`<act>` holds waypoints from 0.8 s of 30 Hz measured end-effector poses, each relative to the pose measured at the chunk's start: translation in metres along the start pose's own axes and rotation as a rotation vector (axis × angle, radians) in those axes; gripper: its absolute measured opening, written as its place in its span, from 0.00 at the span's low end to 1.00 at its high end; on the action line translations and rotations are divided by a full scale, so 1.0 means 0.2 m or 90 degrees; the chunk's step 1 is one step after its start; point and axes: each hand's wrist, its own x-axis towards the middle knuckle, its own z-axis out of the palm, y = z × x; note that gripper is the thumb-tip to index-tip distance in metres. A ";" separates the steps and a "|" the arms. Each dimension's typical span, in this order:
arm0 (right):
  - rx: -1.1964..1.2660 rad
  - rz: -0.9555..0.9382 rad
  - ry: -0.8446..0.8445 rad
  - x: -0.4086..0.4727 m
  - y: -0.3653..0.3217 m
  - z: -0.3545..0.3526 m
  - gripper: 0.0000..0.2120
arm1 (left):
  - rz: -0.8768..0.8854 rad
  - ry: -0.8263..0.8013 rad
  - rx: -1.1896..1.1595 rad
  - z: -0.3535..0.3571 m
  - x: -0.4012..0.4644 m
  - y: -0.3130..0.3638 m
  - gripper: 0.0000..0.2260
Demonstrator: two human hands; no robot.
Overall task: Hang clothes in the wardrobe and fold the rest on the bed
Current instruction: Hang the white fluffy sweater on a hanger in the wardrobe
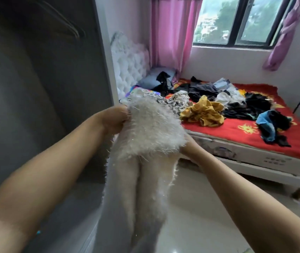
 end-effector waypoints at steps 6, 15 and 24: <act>0.040 -0.070 0.051 0.30 -0.18 -0.18 0.09 | -0.110 0.107 0.194 -0.42 0.03 -0.19 0.13; -0.105 -0.241 -0.163 0.66 -0.29 0.22 0.08 | -0.077 0.277 0.347 -0.18 0.34 -0.18 0.17; -0.105 -0.331 -0.123 1.08 -0.55 0.37 0.04 | -0.095 0.370 0.345 -0.50 0.48 -0.31 0.07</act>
